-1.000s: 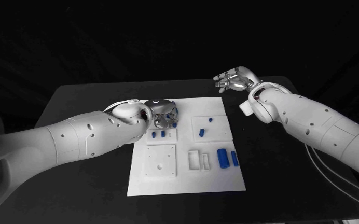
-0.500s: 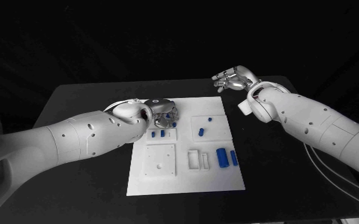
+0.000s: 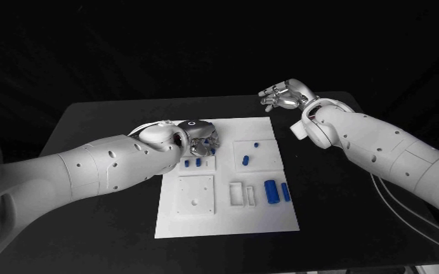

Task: Assemble the parts on the task board

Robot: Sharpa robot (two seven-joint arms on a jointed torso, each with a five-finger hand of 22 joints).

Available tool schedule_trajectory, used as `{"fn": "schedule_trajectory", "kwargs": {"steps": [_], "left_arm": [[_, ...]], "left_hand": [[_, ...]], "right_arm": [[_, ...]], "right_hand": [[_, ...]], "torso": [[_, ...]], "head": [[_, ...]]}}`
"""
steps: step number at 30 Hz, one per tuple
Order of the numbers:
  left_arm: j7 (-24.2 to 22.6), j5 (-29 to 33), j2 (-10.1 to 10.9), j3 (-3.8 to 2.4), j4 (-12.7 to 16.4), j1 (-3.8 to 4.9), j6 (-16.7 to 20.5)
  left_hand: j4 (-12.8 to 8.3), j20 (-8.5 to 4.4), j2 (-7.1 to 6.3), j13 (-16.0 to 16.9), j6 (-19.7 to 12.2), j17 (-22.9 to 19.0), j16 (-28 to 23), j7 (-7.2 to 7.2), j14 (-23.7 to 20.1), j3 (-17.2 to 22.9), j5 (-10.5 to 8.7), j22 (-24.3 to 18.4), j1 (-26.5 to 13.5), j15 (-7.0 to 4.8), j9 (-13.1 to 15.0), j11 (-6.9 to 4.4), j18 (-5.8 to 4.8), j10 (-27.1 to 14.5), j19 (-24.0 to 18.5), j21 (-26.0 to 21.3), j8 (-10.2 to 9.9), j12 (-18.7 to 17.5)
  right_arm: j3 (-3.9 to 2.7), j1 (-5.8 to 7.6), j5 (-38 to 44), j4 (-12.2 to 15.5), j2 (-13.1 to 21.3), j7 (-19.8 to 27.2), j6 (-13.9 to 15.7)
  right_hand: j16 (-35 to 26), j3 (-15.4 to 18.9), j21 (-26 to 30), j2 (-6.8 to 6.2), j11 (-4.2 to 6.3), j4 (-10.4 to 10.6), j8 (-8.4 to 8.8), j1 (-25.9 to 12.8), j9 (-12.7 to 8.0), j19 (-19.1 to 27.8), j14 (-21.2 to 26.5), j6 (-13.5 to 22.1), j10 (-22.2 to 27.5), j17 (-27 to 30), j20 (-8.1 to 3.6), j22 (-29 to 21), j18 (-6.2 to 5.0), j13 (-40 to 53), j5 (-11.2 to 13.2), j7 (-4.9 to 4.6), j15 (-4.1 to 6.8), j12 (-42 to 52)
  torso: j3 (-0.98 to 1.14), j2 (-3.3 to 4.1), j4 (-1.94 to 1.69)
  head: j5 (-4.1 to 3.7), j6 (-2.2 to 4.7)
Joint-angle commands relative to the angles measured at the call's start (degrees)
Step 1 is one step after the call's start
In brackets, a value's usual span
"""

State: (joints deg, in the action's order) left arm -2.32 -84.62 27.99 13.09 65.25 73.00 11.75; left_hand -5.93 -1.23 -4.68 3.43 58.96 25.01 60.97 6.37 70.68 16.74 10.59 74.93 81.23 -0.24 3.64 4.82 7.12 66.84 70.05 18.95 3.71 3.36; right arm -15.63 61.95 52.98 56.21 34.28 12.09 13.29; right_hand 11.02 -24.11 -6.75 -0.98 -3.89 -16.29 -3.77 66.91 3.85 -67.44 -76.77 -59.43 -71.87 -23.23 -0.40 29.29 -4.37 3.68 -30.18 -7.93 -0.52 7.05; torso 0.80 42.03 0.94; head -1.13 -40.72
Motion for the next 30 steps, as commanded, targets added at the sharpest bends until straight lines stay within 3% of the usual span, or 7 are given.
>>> {"fn": "schedule_trajectory", "kwargs": {"steps": [1,5,8,15,23,30], "left_arm": [[0.40,0.26,-0.15,0.01,-0.12,-0.10,-1.15],[0.73,0.27,0.00,0.01,-0.22,-0.11,-2.66],[0.97,0.27,0.14,0.01,-0.26,-0.11,-3.59],[1.19,0.27,0.12,0.01,-0.32,-0.11,-4.56],[0.38,1.46,0.16,-0.01,-0.38,-0.11,-2.43],[-0.69,5.10,0.70,-0.21,-0.16,-0.15,0.02]], "left_hand": [[0.04,-0.31,1.01,-0.01,2.21,0.10,0.40,0.31,0.17,0.63,-0.10,1.39,0.10,-0.35,0.21,-0.36,-0.08,1.44,0.23,0.55,0.38,0.00],[-0.03,-0.80,1.82,0.04,5.40,0.26,0.63,0.02,0.30,0.45,-0.23,1.39,0.33,-0.92,0.30,-1.39,-0.52,5.05,0.00,1.26,0.15,0.18],[-0.39,-1.16,2.74,0.03,5.79,0.39,0.71,0.03,0.37,-0.51,-0.16,1.37,0.69,-1.07,0.19,-1.41,-0.98,5.10,-0.43,2.08,-0.12,0.08],[-0.98,-1.32,4.18,0.03,6.56,0.61,0.97,-0.14,1.13,-1.28,-0.14,1.30,1.01,-1.19,0.22,-1.68,-0.87,5.63,-0.52,3.54,-0.08,0.10],[-1.36,-1.66,4.94,0.07,8.63,0.83,1.44,-0.59,2.87,-1.52,0.20,1.29,1.20,-1.66,0.37,-2.30,-0.69,7.41,0.48,4.58,0.01,0.05],[-1.50,-1.81,5.03,0.05,8.53,0.84,1.28,-0.56,3.25,-1.46,0.15,1.24,0.99,-1.76,0.27,-2.23,-0.76,7.13,0.61,4.86,-0.07,0.03]], "right_arm": [[-0.04,0.00,-0.30,0.07,-0.10,0.43,-0.16],[-0.04,0.00,-0.38,0.07,-0.15,0.44,-0.09],[-0.04,0.00,-0.46,0.11,-0.21,0.46,-0.12],[-0.04,0.00,-0.51,0.30,-0.24,0.54,-0.01],[-0.04,0.00,-0.55,0.47,-0.20,0.78,0.34],[-0.04,-0.01,-0.65,0.43,-0.34,1.01,0.59]], "right_hand": [[-0.13,0.32,-0.35,0.07,-0.12,0.12,0.17,-0.29,-0.03,0.34,0.16,-0.01,-0.23,0.08,-0.08,-0.07,0.77,-0.06,-0.26,-0.16,-0.28,-0.23],[-0.14,0.35,-0.40,0.10,-0.13,0.17,0.19,-0.40,-0.05,0.36,0.18,0.04,-0.21,0.10,-0.06,-0.17,0.77,-0.06,-0.25,-0.18,-0.30,-0.23],[-0.14,0.35,-0.40,0.10,-0.13,0.17,0.19,-0.40,-0.05,0.36,0.18,0.04,-0.21,0.10,-0.06,-0.17,0.77,-0.06,-0.25,-0.18,-0.30,-0.23],[-0.13,0.31,-0.50,0.12,-0.13,0.10,0.18,-0.31,-0.04,0.40,0.20,0.09,-0.20,0.12,-0.06,-0.33,0.76,-0.06,-0.27,-0.18,-0.29,-0.23],[-0.13,0.31,-0.50,0.12,-0.13,0.10,0.18,-0.31,-0.04,0.40,0.20,0.09,-0.20,0.12,-0.06,-0.33,0.76,-0.06,-0.27,-0.18,-0.29,-0.23],[-0.08,0.31,-0.71,0.14,-0.11,0.14,0.19,-0.44,-0.04,0.40,0.16,-0.01,-0.24,0.13,-0.07,-0.57,0.75,-0.06,-0.53,-0.15,-0.28,-0.21]], "torso": [[0.02,-0.02,-0.01],[0.02,0.02,0.04],[-0.02,0.06,0.17],[0.04,0.10,0.09],[0.05,0.01,0.04],[-0.02,0.04,0.12]], "head": [[0.08,-0.03],[-0.01,-0.12],[-0.22,-0.07],[-0.35,-0.06],[-0.22,0.00],[-0.44,0.16]]}}
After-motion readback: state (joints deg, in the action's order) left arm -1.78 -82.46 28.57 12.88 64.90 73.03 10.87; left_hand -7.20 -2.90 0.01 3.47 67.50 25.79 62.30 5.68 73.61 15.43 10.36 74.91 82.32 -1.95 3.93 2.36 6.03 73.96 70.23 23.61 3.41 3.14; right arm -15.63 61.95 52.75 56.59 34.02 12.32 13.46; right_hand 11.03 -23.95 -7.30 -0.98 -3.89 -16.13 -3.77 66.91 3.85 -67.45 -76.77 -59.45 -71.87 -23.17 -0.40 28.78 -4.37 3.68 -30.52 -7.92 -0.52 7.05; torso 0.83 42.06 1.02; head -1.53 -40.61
